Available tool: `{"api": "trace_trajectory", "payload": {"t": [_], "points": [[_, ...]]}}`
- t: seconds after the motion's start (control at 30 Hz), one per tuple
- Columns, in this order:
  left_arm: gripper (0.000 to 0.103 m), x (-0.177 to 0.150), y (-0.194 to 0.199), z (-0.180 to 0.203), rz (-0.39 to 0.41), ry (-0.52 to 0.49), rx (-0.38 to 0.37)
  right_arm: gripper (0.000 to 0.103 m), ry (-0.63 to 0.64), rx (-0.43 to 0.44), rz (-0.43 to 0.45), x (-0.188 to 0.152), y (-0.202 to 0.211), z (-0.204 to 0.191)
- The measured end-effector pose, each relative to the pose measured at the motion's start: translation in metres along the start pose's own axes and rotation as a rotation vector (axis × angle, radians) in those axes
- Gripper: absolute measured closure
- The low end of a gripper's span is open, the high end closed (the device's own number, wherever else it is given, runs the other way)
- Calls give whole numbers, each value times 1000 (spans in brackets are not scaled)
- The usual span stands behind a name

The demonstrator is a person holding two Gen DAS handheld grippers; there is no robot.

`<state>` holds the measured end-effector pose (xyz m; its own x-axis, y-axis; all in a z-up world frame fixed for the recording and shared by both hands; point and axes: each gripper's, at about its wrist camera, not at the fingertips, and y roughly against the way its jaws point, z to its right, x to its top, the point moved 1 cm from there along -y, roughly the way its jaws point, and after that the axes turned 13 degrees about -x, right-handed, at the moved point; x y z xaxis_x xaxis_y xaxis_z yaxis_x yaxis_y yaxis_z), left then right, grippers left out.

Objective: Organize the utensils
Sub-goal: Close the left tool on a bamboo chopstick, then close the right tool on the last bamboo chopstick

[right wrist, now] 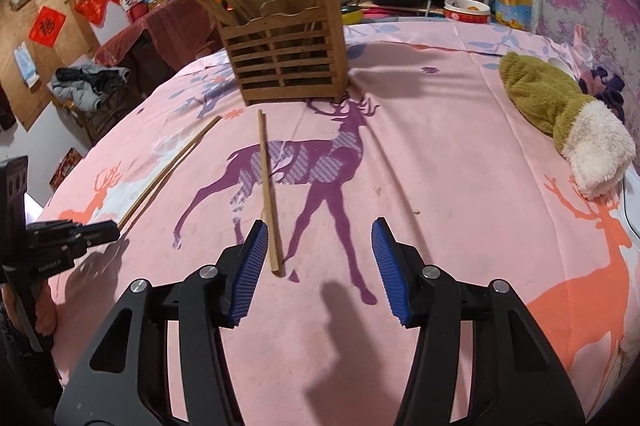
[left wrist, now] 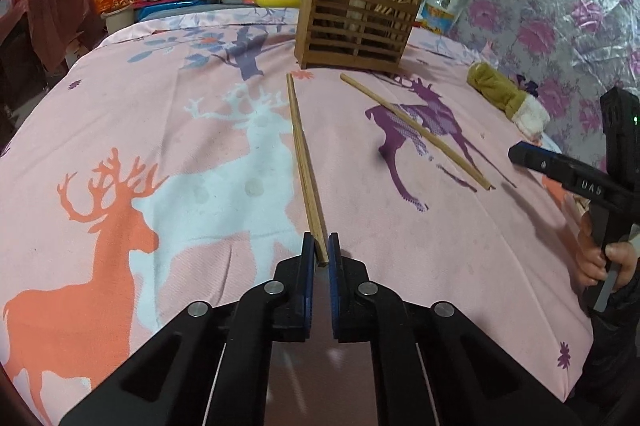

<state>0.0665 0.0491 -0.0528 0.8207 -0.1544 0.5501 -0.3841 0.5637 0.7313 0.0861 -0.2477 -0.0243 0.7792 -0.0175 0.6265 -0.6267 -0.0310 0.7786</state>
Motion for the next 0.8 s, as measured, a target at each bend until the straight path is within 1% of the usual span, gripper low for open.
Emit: {"api": "trace_trajectory", "payload": {"t": [0.13, 0.33, 0.37, 0.47, 0.5, 0.63, 0.67, 0.7, 0.73, 0.8], "points": [[96, 1, 3, -4, 15, 23, -4, 49, 22, 21, -21, -2, -3, -5], [96, 1, 3, -7, 16, 36, -11, 49, 96, 14, -36, -9, -6, -21], [96, 1, 3, -7, 15, 37, -11, 53, 112, 7, -37, -10, -7, -25], [96, 1, 3, -6, 10, 32, -18, 68, 161, -9, -53, -15, -13, -35], [96, 1, 3, -5, 9, 26, -17, 71, 175, -14, -61, -16, -15, -39], [94, 1, 1, -2, 7, 12, -16, 76, 200, -19, -97, -18, -23, -44], [93, 1, 0, -2, 1, 10, -14, 81, 195, -19, -97, -18, -23, -44], [90, 1, -1, -2, -3, 10, -15, 88, 191, -19, -98, -18, -22, -43], [88, 1, -2, -1, -9, 8, -15, 91, 191, -17, -98, -19, -22, -43], [74, 1, -3, 1, -18, -3, -10, 93, 203, -19, -95, -19, -21, -46]]}}
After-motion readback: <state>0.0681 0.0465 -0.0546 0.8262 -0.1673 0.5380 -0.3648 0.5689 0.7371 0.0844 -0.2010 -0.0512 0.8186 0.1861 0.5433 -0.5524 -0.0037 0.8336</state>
